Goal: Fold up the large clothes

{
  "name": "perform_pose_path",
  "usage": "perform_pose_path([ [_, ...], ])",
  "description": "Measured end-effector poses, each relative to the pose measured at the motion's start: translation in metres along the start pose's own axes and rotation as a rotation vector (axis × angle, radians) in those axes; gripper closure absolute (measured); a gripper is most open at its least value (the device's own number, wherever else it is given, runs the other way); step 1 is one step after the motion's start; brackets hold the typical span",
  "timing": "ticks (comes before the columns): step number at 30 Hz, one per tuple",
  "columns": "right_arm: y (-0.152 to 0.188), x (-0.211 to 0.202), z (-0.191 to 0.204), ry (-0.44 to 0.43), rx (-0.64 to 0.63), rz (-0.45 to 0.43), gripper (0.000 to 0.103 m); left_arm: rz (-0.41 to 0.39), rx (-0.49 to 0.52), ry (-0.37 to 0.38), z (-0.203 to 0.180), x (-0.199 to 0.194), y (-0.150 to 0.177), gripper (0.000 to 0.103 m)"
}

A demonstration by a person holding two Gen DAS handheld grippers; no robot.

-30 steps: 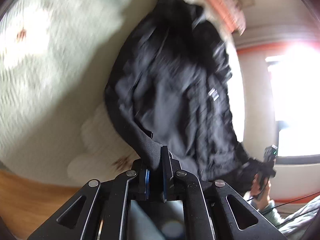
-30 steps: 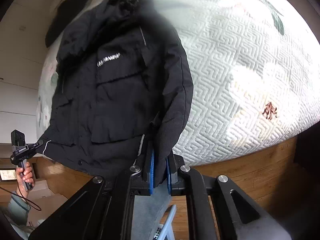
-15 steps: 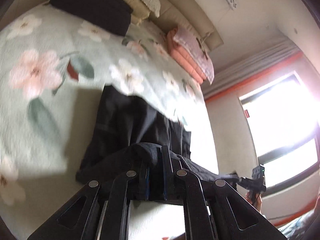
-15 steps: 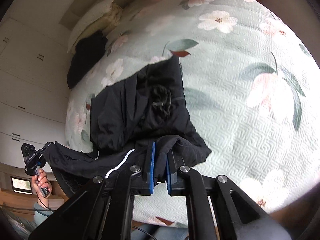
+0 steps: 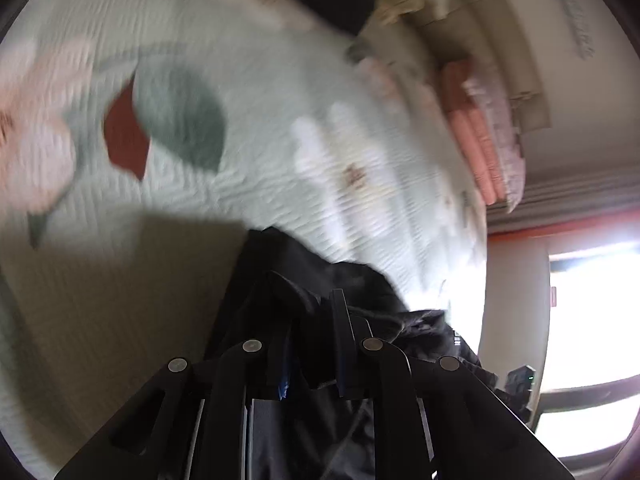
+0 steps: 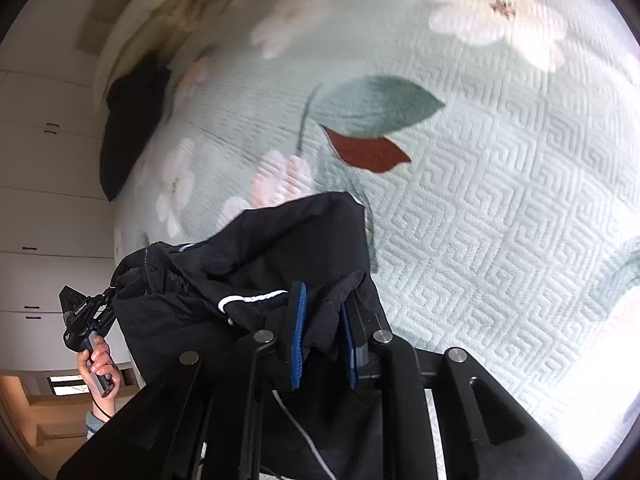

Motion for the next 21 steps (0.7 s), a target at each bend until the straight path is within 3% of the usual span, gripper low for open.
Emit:
perform_pose_path([
  [3, -0.007, 0.002, -0.015, -0.080, 0.055, 0.024, 0.081, 0.029, -0.115, 0.103, 0.021, 0.000, -0.005, 0.086],
  [6, -0.012, -0.030, -0.029, -0.189, 0.114, 0.001, 0.077, 0.011, -0.127, 0.178, 0.015, -0.039, -0.022, 0.084],
  [7, -0.014, -0.045, -0.034, -0.174, 0.135, -0.034, 0.071, -0.035, -0.095, 0.141, 0.012, -0.061, -0.032, 0.084],
  [9, -0.018, -0.078, -0.040, -0.127, 0.152, -0.122, 0.038, -0.145, -0.033, 0.024, 0.006, -0.103, -0.053, 0.078],
  [11, -0.015, -0.110, -0.036, -0.101, 0.144, -0.188, 0.037, -0.180, 0.019, -0.005, -0.006, -0.135, -0.064, 0.068],
  [13, -0.004, -0.135, -0.010, -0.015, 0.058, -0.248, 0.037, -0.179, 0.112, -0.067, -0.027, -0.150, -0.061, 0.067],
  [17, 0.035, -0.153, 0.070, 0.092, -0.165, -0.322, 0.037, -0.109, 0.327, -0.156, -0.081, -0.139, -0.019, 0.063],
  [21, 0.087, -0.142, 0.149, 0.201, -0.400, -0.379, 0.037, 0.040, 0.572, -0.175, -0.137, -0.096, 0.066, 0.063],
])
Point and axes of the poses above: each gripper's, at about its wrist camera, not at the fingertips, and x roughly the way its jaws point, z to its left, y to its underside, the point moved 4 cm from there along x, roughly the way its jaws point, and after that the axes turned 7 degrees about y, right-handed, at the moved point
